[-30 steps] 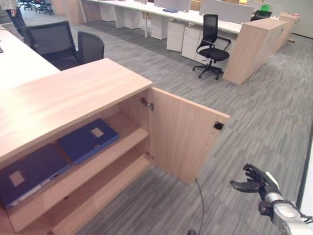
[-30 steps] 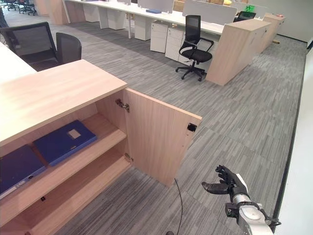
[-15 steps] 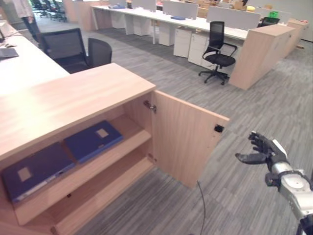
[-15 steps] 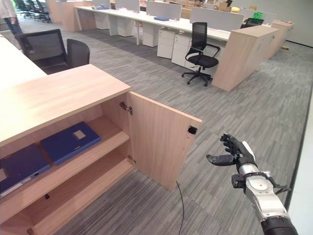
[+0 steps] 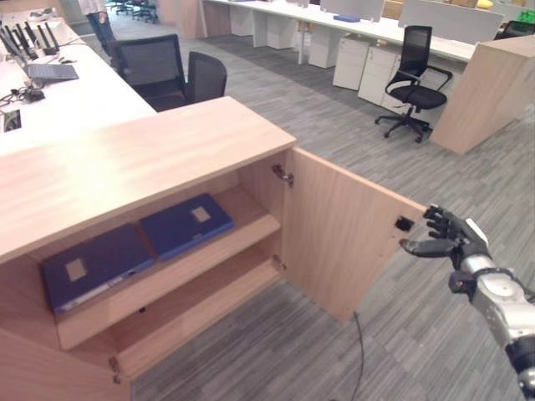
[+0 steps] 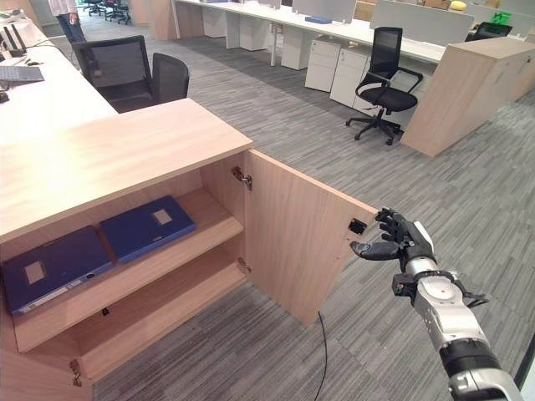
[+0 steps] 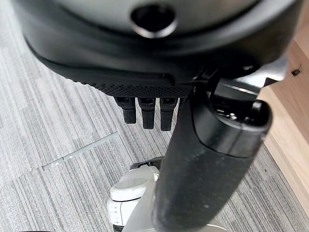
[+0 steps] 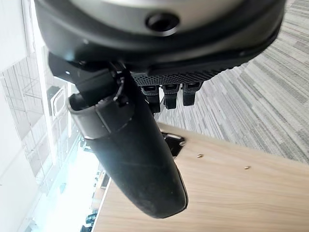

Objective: Put the empty folder in the office cabinet

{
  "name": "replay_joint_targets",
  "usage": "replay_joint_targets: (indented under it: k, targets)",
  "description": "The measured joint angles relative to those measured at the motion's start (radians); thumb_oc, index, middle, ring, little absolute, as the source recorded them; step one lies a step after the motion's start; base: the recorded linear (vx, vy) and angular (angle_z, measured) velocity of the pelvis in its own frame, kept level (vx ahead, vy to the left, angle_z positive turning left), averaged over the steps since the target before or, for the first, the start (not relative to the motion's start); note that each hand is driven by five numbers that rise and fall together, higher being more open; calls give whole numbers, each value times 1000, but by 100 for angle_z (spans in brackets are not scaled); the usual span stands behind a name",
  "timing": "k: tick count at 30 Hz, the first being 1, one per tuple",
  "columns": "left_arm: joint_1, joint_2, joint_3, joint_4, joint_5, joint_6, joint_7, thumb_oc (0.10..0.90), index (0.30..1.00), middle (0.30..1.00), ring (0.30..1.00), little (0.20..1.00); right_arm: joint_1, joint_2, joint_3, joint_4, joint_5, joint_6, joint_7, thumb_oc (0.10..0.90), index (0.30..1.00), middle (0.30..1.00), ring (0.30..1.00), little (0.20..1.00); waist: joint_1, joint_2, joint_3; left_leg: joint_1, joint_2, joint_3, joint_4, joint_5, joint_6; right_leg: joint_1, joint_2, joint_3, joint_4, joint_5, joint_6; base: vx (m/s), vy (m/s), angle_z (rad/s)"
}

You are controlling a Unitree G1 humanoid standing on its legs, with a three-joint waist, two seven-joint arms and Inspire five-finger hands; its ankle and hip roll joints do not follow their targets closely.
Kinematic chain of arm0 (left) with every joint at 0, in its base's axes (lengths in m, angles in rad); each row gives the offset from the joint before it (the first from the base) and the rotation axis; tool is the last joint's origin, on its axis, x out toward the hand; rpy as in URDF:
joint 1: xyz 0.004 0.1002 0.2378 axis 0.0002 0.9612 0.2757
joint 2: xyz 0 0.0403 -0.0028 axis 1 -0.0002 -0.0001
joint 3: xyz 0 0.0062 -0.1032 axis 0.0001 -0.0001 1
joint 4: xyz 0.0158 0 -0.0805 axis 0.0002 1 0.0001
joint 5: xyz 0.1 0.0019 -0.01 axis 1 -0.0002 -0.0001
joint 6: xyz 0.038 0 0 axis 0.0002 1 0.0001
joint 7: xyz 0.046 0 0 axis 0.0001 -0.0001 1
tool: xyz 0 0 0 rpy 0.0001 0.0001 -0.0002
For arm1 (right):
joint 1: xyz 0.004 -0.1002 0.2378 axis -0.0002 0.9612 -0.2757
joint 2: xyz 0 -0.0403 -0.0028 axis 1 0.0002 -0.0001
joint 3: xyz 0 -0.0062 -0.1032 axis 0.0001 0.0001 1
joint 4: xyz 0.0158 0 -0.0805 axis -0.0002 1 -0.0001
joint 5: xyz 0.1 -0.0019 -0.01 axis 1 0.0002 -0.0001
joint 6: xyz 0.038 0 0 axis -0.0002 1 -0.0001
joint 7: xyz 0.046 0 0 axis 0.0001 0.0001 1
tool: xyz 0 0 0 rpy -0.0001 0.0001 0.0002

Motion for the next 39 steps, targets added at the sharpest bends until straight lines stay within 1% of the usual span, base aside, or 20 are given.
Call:
replay_joint_targets:
  k: [2, 4, 7, 9, 11, 13, 17, 19, 20, 21, 23, 25, 26, 28, 30, 32, 36, 37, 38, 39]
  targets:
    - [-1, 2, 1, 4, 0, 0, 1, 800, 900, 900, 900, 900, -33, -7, 23, 1, 18, -1, 0, 800, 900, 900, 900, 900, 0, 3, 2, -1, 3, -2, 0, 1, 0, 1, 3, -3, 0, -3, -1, 14, -33, 4]
    - [-2, 1, 1, 6, 0, 0, 1, 800, 900, 900, 900, 900, -44, -10, 23, 2, 19, -1, 0, 800, 900, 900, 900, 900, -1, 3, 2, -2, 4, -5, 0, 6, -9, 2, 4, -5, 0, -6, -1, 17, -37, 4]
    - [-7, 2, 2, 10, -1, -2, 2, 800, 900, 900, 900, 900, -47, -28, 23, 5, 19, -2, 0, 800, 900, 900, 900, 900, 1, 4, 2, -7, 4, -12, 0, 7, -9, 2, 3, -12, 0, -8, 0, -2, -22, 10]
    - [-7, 2, 2, 3, -2, -7, 2, 800, 900, 900, 900, 900, -64, -46, 23, 44, 19, -3, 0, 800, 900, 900, 900, 900, 0, 5, 4, -16, 3, -24, 2, 8, -8, 1, 2, -22, 2, -9, -1, -24, -15, 13]
    - [-4, 0, 0, -2, -22, -19, 1, 800, 900, 900, 900, 900, -115, -77, 31, 114, 19, -2, -8, 800, 900, 900, 900, 900, 3, 13, 19, -16, 4, -24, 2, 9, -7, 1, 3, -23, 3, -10, -2, -17, -12, 0]
    - [-2, 0, -9, -2, -39, -19, -2, 800, 900, 900, 900, 900, -189, -87, 85, 179, 17, 1, -3, 800, 900, 900, 900, 900, 1, 23, 32, -17, 4, -24, 3, 10, -5, 1, 3, -23, 4, -10, -2, 0, 0, 0]
    - [1, -5, -10, -3, -39, -21, -2, 800, 900, 900, 900, 900, -208, -79, 124, 183, 18, 1, 6, 800, 900, 900, 900, 900, 6, 35, 40, -17, 5, -26, 2, 11, -5, 2, 4, -23, 3, -10, -3, 0, 0, 0]
    - [0, -9, -10, -3, -39, -20, -2, 800, 900, 900, 900, 900, -207, -54, 157, 164, 19, 2, 10, 800, 900, 900, 900, 900, 2, 34, 41, -14, 6, -26, 2, 11, -5, 2, 5, -21, 3, -10, -3, -3, -2, -2]
    - [3, -20, -11, -16, -39, -20, -3, 800, 900, 900, 900, 900, -203, -38, 202, 137, 40, 15, 19, 800, 900, 900, 900, 900, 0, 35, 42, -14, 5, -28, 1, 12, -6, 3, 5, -22, 0, -10, -3, 0, 0, 0]
    - [7, -23, -11, -20, -39, -19, -4, 800, 900, 900, 900, 900, -201, -39, 210, 127, 49, 15, 18, 800, 900, 900, 900, 900, -4, 34, 43, -13, 6, -28, 1, 12, -6, 4, 6, -22, 0, -10, -3, -29, -6, -6]
    - [4, -32, -13, -28, -39, -17, -6, 800, 900, 900, 900, 900, -198, -83, 279, 68, 71, 35, 60, 800, 900, 900, 900, 900, -15, 32, 43, -8, 9, -28, -2, 13, -9, 10, 9, -18, -1, -10, -3, -27, 2, -9]
    - [51, -36, -30, -123, -38, -14, -5, 800, 900, 900, 900, 900, -197, -150, 367, -21, 78, 63, 87, 800, 900, 900, 900, 900, -22, 34, 44, 3, 12, -26, -8, 17, -13, 13, 13, -15, -1, -10, -3, -27, 9, -8]
    - [82, -37, -44, -173, -39, -15, -18, 800, 900, 900, 900, 900, -191, -161, 387, -67, 78, 70, 148, 800, 900, 900, 900, 900, -35, 34, 43, 13, 19, -28, -13, 21, -16, 20, 21, -15, -1, -11, -4, -35, 12, -11]
    - [154, -23, -83, -290, -43, -5, -29, 800, 900, 900, 900, 900, -169, -165, 409, -139, 98, 77, 163, 800, 900, 900, 900, 900, -39, 34, 43, 18, 27, -23, -19, 24, -17, 18, 29, -7, -1, -11, -4, -27, 11, -13]
    - [181, -21, -99, -322, -80, 2, -48, 800, 900, 900, 900, 900, -164, -156, 427, -185, 125, 78, 201, 800, 900, 900, 900, 900, -45, 40, 41, 19, 36, -24, -25, 20, -13, 16, 35, -4, -1, -11, -5, -11, 9, -8]
    - [197, -16, -114, -351, -81, 4, -56, 800, 900, 900, 900, 900, -165, -140, 450, -214, 138, 78, 224, 800, 900, 900, 900, 900, -46, 42, 41, 18, 40, -38, -32, 19, -13, 12, 40, -2, -1, -13, -8, -13, 7, -6]
    - [215, -2, -143, -439, -81, 24, -64, 800, 900, 900, 900, 900, -169, -16, 504, -248, 142, 93, 232, 800, 900, 900, 900, 900, -18, 51, 32, -17, 55, -91, -40, 16, -17, -16, 64, 1, 6, -14, -9, -12, -5, 4]
    - [252, 8, -157, -535, -86, 26, -68, 800, 900, 900, 900, 900, -169, 23, 537, -299, 168, 103, 239, 800, 900, 900, 900, 900, 5, 55, 30, -30, 57, -106, -43, 20, -9, -28, 75, -2, 3, -13, -11, -29, -22, 11]
    - [273, 12, -158, -579, -103, 27, -69, 800, 900, 900, 900, 900, -167, 33, 562, -330, 178, 106, 245, 800, 900, 900, 900, 900, 15, 56, 29, -30, 61, -109, -43, 25, -2, -27, 80, -6, 4, -12, -17, -31, -21, 4]
    - [279, 10, -159, -598, -119, 26, -71, 800, 900, 900, 900, 900, -165, 58, 596, -354, 185, 109, 276, 800, 900, 900, 900, 900, 29, 61, 25, -31, 65, -113, -42, 30, 4, -25, 84, -9, 0, -12, -20, -26, -15, 6]
